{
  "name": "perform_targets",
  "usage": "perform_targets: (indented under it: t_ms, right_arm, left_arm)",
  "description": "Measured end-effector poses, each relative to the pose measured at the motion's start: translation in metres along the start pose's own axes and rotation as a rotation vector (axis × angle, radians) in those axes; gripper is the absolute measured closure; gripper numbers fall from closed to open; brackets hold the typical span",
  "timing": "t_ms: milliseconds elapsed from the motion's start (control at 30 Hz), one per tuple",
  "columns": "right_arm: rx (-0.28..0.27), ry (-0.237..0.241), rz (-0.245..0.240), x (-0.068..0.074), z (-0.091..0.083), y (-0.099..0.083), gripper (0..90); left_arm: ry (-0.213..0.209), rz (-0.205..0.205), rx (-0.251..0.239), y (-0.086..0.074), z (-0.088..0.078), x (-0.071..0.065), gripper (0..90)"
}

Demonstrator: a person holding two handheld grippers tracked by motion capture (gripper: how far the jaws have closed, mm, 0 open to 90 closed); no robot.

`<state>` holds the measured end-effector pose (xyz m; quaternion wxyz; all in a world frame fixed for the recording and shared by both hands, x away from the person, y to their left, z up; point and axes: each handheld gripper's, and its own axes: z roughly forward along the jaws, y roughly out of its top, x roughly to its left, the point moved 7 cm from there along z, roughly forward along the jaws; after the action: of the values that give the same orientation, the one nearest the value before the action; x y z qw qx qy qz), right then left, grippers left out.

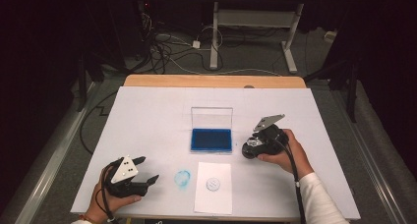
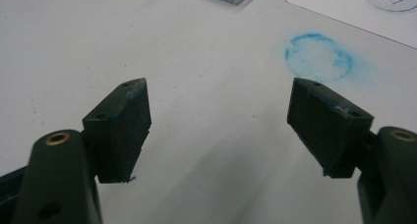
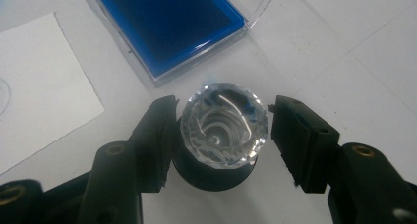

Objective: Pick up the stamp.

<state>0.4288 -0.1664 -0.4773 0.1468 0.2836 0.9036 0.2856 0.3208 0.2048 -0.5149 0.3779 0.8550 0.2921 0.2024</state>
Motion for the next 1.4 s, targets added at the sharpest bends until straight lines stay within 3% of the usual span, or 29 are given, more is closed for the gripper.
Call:
perform_targets:
  t_ms: [167,767,1033,1267,1400]
  right_arm:
    - [-0.027,-0.003,0.002,0.0,-0.002,0.003,48.3]
    - [-0.018,0.013,-0.002,0.002,0.0,0.002,57.0]
    - [-0.026,0.002,0.008,0.002,-0.001,0.002,57.4]
    - [-0.069,-0.01,0.015,0.003,-0.009,0.004,57.4]
    - [-0.101,-0.02,0.011,0.004,-0.016,0.007,57.4]
  left_arm:
    - [-0.007,0.001,0.003,0.0,0.0,-0.001,23.8]
    - [-0.041,0.01,0.033,-0.002,0.005,-0.005,23.8]
    - [-0.037,0.009,0.027,-0.001,0.005,-0.005,23.8]
    - [-0.017,0.001,0.019,0.0,0.004,-0.002,23.9]
    - [0.007,0.021,0.008,0.002,0.003,-0.001,23.9]
